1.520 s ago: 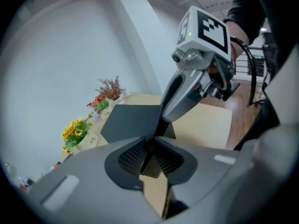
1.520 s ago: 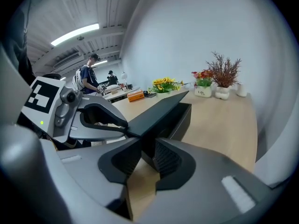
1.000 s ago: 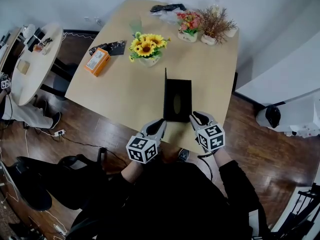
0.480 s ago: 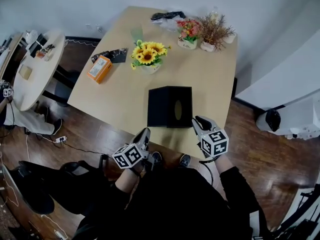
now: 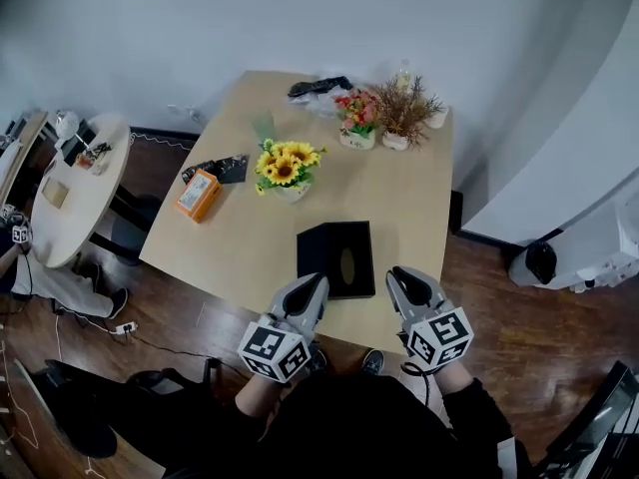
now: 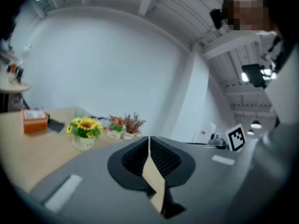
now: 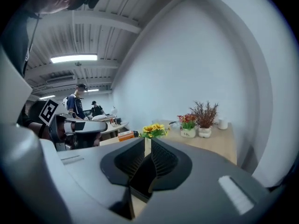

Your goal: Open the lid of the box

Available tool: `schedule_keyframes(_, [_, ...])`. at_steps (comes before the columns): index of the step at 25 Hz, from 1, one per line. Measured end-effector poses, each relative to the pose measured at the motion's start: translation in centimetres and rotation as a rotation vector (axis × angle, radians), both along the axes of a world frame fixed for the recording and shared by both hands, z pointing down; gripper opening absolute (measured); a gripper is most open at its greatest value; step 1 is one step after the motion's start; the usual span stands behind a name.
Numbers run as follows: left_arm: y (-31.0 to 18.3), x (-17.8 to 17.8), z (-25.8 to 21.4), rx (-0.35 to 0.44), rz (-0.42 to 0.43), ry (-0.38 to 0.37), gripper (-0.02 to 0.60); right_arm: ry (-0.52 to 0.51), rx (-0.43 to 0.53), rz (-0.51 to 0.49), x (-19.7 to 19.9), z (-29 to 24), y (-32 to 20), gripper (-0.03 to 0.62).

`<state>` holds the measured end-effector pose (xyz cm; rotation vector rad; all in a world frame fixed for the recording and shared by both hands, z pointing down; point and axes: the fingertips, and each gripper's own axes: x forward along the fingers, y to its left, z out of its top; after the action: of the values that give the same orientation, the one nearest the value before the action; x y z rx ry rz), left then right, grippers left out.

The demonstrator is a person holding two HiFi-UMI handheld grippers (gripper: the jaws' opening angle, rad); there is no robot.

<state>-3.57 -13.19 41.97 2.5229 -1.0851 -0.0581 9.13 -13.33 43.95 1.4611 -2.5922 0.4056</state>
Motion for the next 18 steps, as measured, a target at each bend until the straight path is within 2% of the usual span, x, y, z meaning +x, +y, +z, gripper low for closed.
schedule_keyframes(3, [1.1,1.8,-4.4,0.235,0.045,-0.153,-0.008,-0.006,0.084,0.022,1.1,-3.7,0.8,0.038])
schedule_keyframes(4, [1.5,2.2,-5.7,0.306,0.040,-0.179,-0.008,-0.008,0.114,0.033,1.5,-4.9,1.2,0.038])
schedule_keyframes(6, [2.1,2.4,-8.5,0.419,0.001,-0.177,-0.008,-0.014,0.184,0.058,2.3,-7.5,1.8,0.029])
schedule_keyframes(7, [2.4,2.3,-9.5,0.449,-0.025,-0.174,-0.008,-0.016,0.223,0.070,2.6,-8.8,2.2,0.024])
schedule_keyframes(11, [3.3,1.5,-11.3,0.491,-0.095,-0.207,-0.008,-0.023,0.369,0.096,2.8,-13.2,3.7,0.000])
schedule_keyframes(14, [3.4,1.5,-12.0,0.496,-0.106,-0.176,-0.008,-0.005,0.452,0.069,1.8,-15.0,4.6,0.000])
schedule_keyframes(18, [3.6,1.7,-12.0,0.484,-0.101,-0.168,-0.008,0.024,0.486,0.038,0.9,-15.3,4.8,0.000])
